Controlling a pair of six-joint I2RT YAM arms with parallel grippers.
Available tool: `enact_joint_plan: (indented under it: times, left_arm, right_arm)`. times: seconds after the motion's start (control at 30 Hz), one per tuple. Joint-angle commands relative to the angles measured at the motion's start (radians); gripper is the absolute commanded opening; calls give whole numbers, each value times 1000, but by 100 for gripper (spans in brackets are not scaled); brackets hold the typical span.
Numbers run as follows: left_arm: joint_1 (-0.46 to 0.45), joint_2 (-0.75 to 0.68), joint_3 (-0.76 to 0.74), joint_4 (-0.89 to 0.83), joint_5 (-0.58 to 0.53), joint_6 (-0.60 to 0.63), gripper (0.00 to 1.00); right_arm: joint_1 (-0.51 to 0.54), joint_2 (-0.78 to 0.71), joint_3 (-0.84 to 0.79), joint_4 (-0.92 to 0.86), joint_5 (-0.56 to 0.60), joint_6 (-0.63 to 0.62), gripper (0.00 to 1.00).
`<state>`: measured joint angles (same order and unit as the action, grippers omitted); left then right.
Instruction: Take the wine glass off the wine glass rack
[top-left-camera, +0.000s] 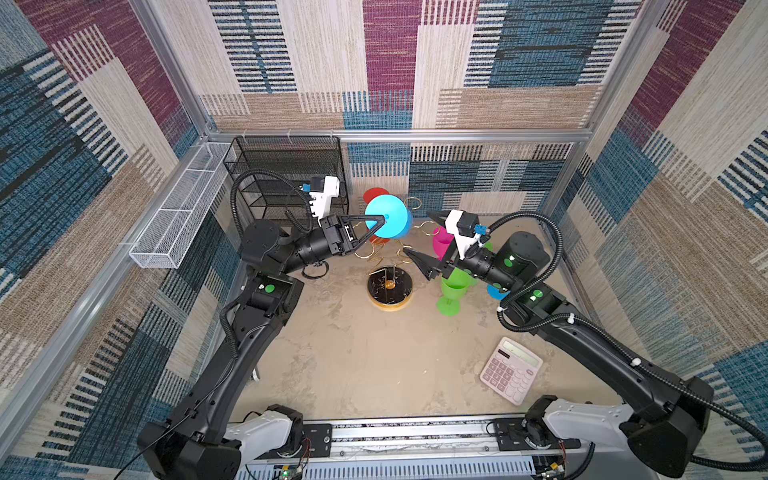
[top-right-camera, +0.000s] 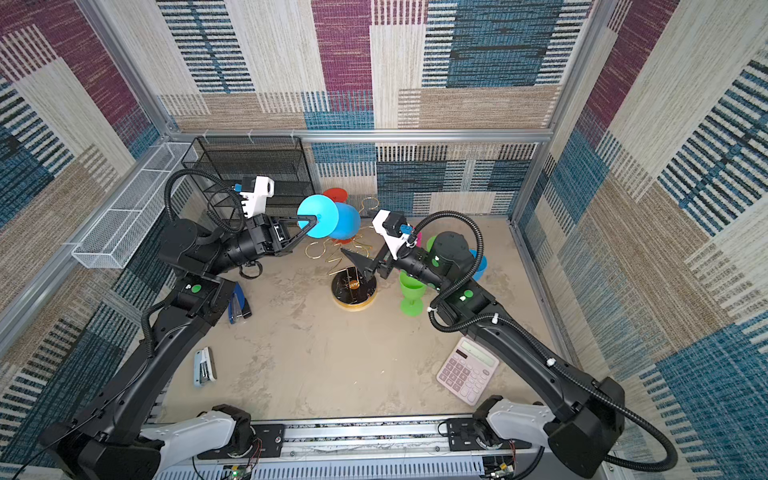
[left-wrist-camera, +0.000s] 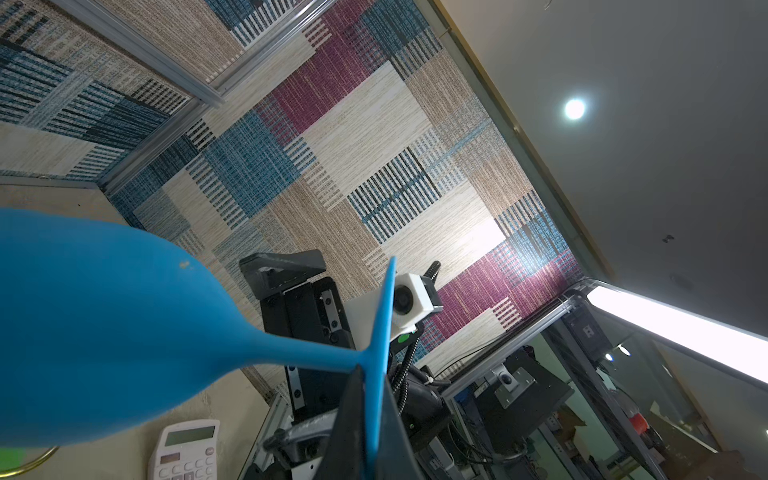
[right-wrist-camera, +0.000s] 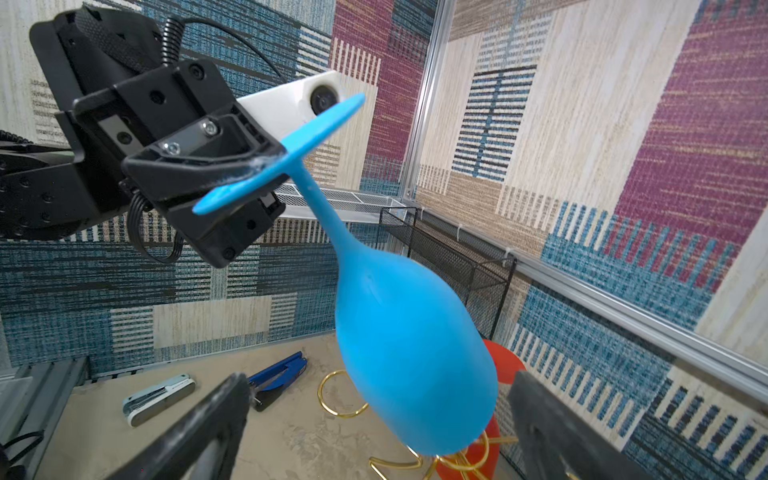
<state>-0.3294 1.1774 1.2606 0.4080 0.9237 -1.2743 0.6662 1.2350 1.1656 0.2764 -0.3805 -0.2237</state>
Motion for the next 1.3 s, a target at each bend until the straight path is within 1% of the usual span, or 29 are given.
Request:
enact_joint_plan:
  times: [0.0,0.3,0.77,1.07,1.17,1.27]
  left_arm:
    - [4,-2,3,64,28,-40,0]
    - [11,-3,-4,102,52,-93,0]
    - [14,9,-19,183,64,-161,0]
    - [16,17,-28,187,62,-154,0]
    - [18,22,-28,189,64,-148,0]
    - [20,22,-31,193,60,-128,11]
  right_arm:
    - [18,42,20,74,58,-86,99]
    - [23,137,63,136,91,-104,99]
    - [33,225,125,145,124,-94,100]
    - [43,232,154,93,135,-95,82]
    - [46,225,151,80,143,-92,79]
    - [47,218,158,51,148,-77,78]
